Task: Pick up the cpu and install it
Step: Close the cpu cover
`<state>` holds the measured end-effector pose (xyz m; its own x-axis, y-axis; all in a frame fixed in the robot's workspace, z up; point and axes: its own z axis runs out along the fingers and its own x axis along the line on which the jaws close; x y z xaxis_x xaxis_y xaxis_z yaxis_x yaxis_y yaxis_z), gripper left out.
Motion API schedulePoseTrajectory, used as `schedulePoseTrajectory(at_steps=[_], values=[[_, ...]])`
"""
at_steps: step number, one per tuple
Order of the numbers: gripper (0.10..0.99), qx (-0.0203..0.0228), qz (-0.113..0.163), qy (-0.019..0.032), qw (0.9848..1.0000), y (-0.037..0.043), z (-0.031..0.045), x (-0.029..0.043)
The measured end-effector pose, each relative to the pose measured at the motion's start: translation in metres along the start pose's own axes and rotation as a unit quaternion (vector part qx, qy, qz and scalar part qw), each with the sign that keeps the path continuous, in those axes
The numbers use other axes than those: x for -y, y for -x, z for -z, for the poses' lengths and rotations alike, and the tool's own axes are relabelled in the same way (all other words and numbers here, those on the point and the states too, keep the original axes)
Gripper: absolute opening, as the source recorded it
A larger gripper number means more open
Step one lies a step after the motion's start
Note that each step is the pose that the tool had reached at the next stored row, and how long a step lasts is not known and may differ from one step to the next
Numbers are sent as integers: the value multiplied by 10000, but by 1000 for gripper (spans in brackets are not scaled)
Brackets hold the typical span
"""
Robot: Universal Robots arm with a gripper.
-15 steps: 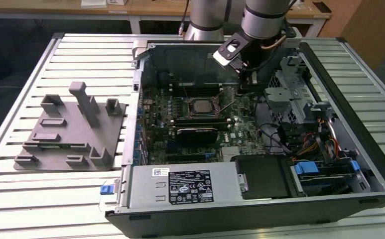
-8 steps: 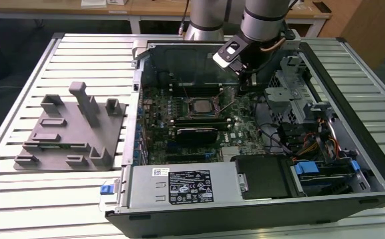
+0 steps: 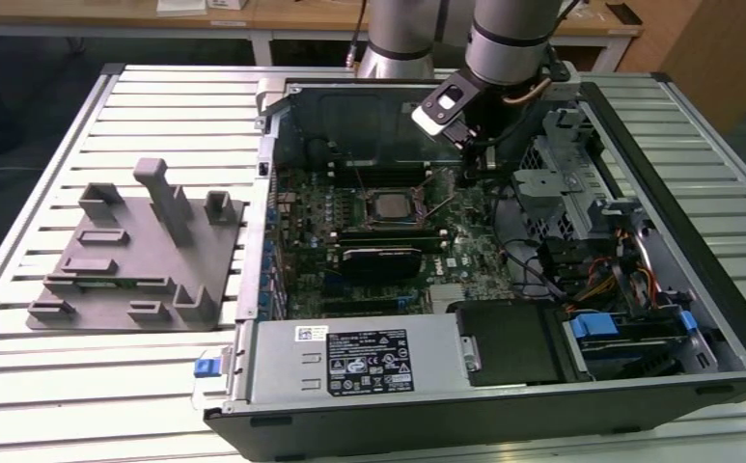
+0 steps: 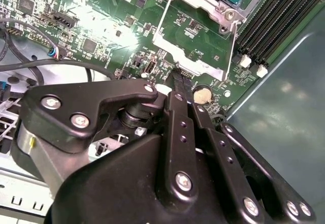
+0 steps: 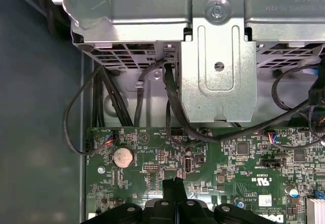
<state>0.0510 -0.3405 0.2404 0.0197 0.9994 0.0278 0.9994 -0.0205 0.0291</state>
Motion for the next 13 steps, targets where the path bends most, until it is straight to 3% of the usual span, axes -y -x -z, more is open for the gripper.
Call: schedulePoseTrajectory(at_steps=[8,13], values=[[106,0,0,0,10000,0,-9,2],[106,1,0,0,10000,2,-9,57]])
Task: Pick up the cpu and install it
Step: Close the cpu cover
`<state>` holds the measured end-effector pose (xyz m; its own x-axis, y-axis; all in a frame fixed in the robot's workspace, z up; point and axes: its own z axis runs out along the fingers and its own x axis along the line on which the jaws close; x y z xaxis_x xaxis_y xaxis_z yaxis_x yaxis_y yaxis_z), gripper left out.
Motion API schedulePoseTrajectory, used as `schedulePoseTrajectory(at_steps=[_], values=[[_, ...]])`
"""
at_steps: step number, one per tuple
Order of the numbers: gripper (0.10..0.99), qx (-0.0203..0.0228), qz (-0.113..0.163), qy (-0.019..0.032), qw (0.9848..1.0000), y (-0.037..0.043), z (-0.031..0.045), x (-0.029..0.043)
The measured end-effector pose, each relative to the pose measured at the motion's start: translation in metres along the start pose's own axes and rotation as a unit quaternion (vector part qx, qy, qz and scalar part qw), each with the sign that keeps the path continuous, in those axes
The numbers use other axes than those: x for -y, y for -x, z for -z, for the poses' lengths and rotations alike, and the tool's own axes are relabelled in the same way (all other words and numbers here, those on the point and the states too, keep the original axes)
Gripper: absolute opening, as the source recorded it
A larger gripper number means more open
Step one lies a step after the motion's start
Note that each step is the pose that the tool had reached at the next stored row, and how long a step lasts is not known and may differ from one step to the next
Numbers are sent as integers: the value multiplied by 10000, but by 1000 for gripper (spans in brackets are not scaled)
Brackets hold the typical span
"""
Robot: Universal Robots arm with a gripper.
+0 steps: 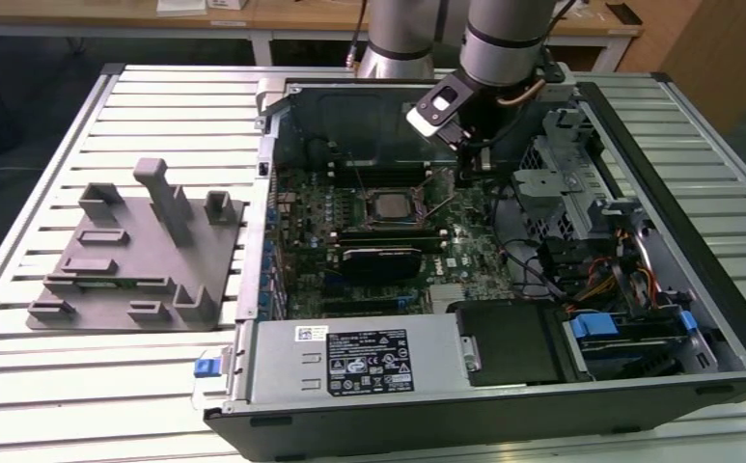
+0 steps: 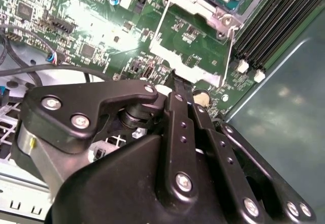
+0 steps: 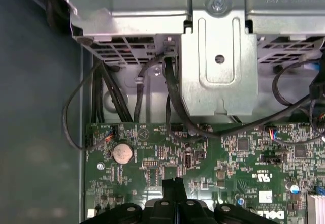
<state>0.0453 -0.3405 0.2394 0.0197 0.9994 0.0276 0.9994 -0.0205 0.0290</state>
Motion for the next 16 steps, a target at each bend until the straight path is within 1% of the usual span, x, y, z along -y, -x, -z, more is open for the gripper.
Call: schedulePoseTrajectory(at_steps=[16], values=[[106,0,0,1,10000,4,5,224]])
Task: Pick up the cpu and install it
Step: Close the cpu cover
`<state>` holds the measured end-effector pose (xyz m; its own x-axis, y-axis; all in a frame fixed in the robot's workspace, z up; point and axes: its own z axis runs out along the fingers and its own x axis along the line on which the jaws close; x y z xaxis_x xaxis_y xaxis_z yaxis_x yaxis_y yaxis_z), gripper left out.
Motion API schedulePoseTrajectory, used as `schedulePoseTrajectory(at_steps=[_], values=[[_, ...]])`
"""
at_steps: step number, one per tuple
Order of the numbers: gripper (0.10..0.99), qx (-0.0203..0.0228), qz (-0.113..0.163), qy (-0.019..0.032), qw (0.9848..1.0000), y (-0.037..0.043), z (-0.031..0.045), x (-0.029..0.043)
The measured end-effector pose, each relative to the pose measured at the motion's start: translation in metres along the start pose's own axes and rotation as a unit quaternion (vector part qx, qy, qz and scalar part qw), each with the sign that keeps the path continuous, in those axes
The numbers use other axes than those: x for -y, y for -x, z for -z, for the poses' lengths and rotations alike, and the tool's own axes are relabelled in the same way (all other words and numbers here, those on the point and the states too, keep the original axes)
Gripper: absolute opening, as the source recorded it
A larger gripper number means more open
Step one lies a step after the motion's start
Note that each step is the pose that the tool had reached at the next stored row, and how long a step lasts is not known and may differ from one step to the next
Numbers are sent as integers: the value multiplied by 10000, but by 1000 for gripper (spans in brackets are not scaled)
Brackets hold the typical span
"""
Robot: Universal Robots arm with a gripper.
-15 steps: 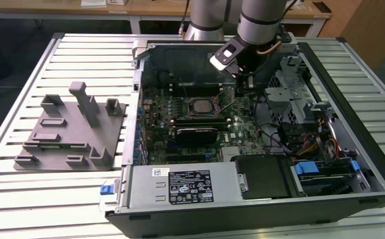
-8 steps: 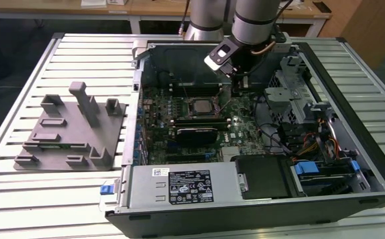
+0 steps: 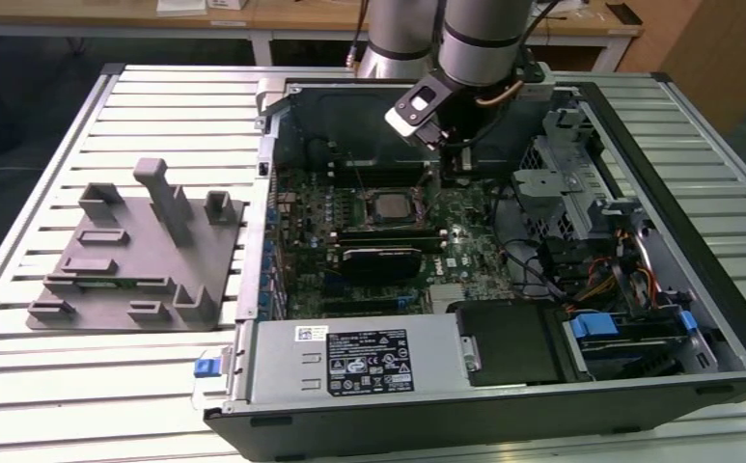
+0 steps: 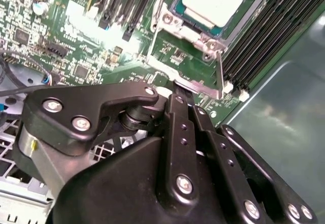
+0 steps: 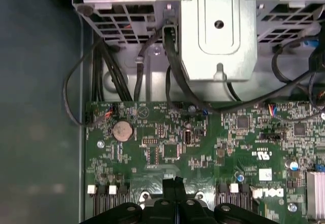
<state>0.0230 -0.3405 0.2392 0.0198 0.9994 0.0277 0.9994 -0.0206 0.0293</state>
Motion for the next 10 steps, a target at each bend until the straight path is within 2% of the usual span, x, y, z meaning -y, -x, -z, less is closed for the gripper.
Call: schedulePoseTrajectory(at_steps=[10], values=[[106,0,0,4,10000,4,4,180]])
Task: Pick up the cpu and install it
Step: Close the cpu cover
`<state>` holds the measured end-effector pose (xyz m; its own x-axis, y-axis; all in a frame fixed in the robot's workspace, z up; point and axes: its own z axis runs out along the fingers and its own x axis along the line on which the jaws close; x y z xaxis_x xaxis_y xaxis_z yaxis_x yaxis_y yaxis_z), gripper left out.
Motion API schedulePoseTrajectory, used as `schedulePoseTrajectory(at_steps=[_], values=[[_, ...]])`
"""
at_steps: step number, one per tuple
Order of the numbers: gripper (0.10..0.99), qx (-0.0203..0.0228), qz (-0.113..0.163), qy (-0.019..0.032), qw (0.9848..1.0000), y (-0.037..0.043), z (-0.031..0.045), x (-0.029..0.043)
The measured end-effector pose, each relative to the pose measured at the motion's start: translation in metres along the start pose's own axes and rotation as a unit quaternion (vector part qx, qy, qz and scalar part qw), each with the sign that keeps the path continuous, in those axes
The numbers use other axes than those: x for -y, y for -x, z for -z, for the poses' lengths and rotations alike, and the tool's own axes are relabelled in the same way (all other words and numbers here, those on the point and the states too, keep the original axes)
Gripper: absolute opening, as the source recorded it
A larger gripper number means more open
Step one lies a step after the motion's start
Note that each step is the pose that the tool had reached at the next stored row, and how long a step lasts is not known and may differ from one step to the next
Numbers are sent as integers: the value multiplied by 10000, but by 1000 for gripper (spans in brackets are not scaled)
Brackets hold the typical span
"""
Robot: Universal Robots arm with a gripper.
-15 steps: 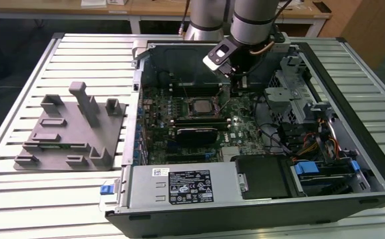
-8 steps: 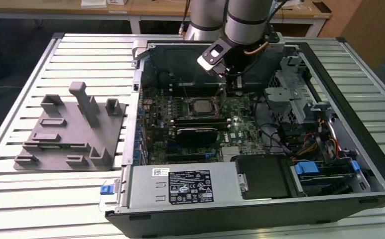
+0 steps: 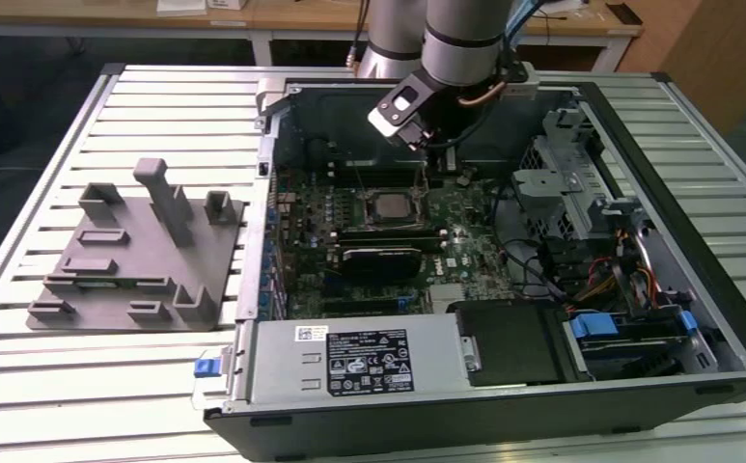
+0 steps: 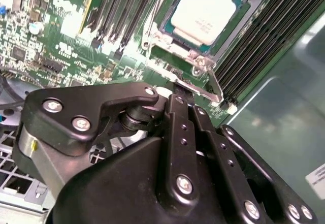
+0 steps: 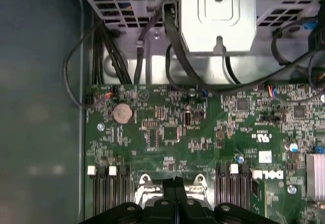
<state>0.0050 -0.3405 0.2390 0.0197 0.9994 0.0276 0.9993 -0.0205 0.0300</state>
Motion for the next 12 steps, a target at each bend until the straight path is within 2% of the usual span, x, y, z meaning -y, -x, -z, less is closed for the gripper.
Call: schedulePoseTrajectory(at_steps=[12], values=[[106,-1,0,5,10000,4,2,239]])
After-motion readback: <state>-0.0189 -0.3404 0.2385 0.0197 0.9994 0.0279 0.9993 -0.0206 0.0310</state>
